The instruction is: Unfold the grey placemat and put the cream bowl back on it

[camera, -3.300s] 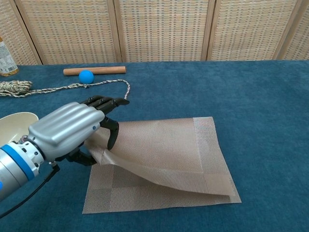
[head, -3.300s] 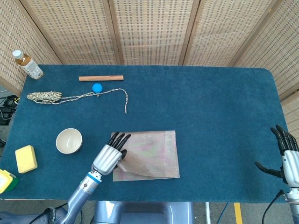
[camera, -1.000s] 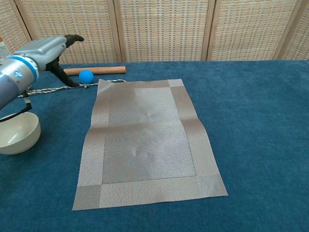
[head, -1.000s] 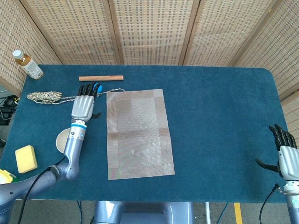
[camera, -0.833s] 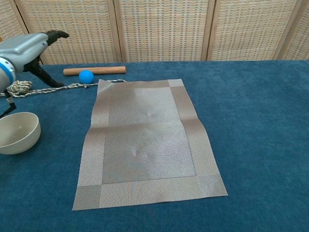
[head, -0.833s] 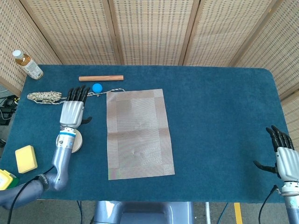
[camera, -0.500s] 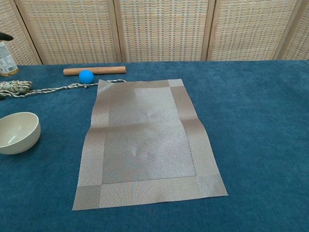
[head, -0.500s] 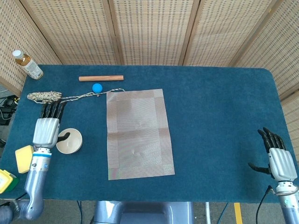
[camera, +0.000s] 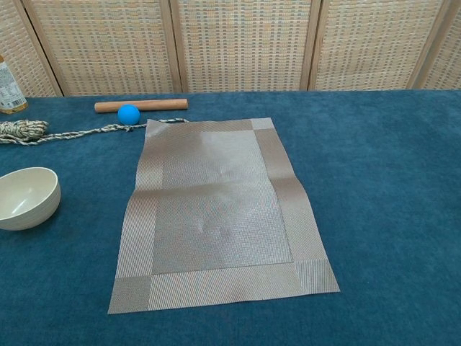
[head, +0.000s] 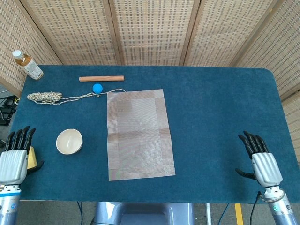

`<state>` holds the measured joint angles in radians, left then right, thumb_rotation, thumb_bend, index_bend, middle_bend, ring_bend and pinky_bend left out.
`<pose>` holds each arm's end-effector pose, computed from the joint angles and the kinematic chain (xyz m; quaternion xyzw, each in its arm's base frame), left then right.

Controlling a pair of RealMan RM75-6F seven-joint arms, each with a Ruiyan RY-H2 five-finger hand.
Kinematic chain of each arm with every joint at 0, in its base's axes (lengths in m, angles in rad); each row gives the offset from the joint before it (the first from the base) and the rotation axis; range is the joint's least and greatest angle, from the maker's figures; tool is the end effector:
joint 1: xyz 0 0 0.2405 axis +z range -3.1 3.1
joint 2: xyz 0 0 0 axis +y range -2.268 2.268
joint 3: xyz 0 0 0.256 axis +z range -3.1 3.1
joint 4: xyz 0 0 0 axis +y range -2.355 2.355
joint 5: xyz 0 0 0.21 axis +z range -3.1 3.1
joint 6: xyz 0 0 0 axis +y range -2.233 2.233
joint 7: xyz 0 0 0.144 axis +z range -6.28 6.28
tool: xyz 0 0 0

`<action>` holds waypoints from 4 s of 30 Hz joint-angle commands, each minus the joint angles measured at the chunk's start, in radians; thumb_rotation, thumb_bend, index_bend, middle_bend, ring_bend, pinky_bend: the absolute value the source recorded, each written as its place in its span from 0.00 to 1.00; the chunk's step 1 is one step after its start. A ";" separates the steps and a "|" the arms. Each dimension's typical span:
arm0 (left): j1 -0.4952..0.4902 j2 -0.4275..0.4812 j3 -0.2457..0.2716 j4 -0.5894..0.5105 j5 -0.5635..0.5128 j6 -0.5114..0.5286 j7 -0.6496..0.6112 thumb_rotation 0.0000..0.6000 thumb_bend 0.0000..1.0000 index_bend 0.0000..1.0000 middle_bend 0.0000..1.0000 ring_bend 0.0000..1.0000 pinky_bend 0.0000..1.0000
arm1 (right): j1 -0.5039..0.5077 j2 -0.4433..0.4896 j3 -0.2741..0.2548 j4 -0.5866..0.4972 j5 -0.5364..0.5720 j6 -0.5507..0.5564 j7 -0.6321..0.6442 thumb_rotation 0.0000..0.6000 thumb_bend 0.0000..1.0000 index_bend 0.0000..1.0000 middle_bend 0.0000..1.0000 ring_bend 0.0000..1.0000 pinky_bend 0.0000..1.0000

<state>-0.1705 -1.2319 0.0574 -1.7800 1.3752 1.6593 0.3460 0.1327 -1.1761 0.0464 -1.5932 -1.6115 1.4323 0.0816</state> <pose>-0.2710 0.1776 0.1263 -0.5815 -0.3633 -0.3667 0.6288 -0.2889 -0.1929 0.1290 0.6248 -0.4000 0.4356 0.5098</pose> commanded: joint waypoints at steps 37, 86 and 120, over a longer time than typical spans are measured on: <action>0.078 0.039 -0.049 0.004 0.085 -0.029 -0.084 1.00 0.16 0.00 0.00 0.00 0.00 | 0.156 -0.555 -0.012 0.028 0.151 -0.282 -0.477 1.00 0.07 0.01 0.00 0.00 0.00; 0.099 0.039 -0.090 0.021 0.115 -0.074 -0.153 1.00 0.16 0.00 0.00 0.00 0.00 | 0.208 -0.710 -0.021 0.248 0.044 -0.153 -0.308 1.00 0.46 0.07 0.00 0.00 0.07; 0.108 0.035 -0.106 0.028 0.125 -0.086 -0.187 1.00 0.16 0.04 0.00 0.00 0.00 | 0.216 -0.772 -0.013 0.367 0.040 -0.123 -0.158 1.00 0.45 0.61 0.19 0.00 0.15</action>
<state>-0.0622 -1.1971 -0.0484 -1.7523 1.5002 1.5736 0.1588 0.3487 -1.9492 0.0335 -1.2255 -1.5720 1.3095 -0.0772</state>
